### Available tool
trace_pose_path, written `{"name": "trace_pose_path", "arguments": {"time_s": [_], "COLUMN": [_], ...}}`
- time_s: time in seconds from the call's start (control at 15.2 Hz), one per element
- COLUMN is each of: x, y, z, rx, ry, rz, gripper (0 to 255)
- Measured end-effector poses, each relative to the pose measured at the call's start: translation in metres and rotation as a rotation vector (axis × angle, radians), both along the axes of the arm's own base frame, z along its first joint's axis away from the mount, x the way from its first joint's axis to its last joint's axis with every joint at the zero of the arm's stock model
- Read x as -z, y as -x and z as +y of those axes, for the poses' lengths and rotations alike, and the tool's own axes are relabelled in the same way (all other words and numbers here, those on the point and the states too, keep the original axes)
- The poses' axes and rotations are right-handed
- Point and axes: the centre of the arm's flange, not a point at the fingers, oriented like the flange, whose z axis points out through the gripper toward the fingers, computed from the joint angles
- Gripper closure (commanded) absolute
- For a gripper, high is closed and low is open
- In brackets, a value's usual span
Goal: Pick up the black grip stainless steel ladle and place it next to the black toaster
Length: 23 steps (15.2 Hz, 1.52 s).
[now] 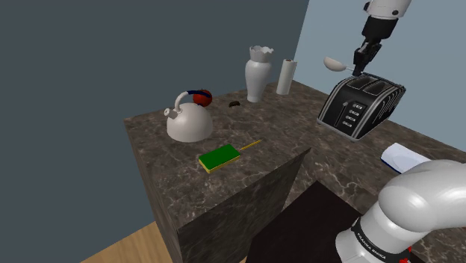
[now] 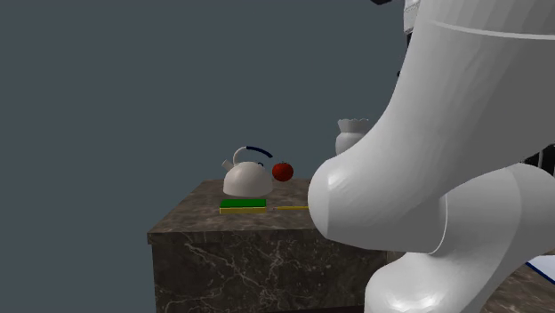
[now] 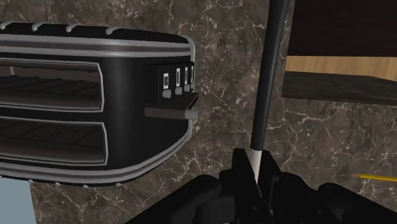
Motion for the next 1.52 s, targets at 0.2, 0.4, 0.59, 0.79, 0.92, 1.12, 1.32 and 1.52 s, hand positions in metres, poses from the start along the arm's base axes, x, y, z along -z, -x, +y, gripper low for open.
{"name": "trace_pose_path", "arguments": {"time_s": [0.2,0.4,0.59,0.79,0.92,1.12,1.32,1.52], "x": [0.012,0.028,0.045,0.060,0.070,0.087,0.102,0.120], "y": [0.008,0.008,0.009,0.010,0.010,0.010,0.009,0.008], "z": [-0.005,-0.006,-0.006,-0.005,-0.005,-0.005,-0.006,-0.007], "rx": [-0.001,-0.001,-0.001,-0.001,-0.002,-0.002,-0.001,-0.001], "ry": [0.000,-0.001,-0.001,-0.001,-0.001,-0.001,-0.001,-0.001], "rz": [0.000,0.000,0.001,0.001,0.001,0.001,0.001,0.001], "gripper": [255,255,255,255,255,255,255,255]}}
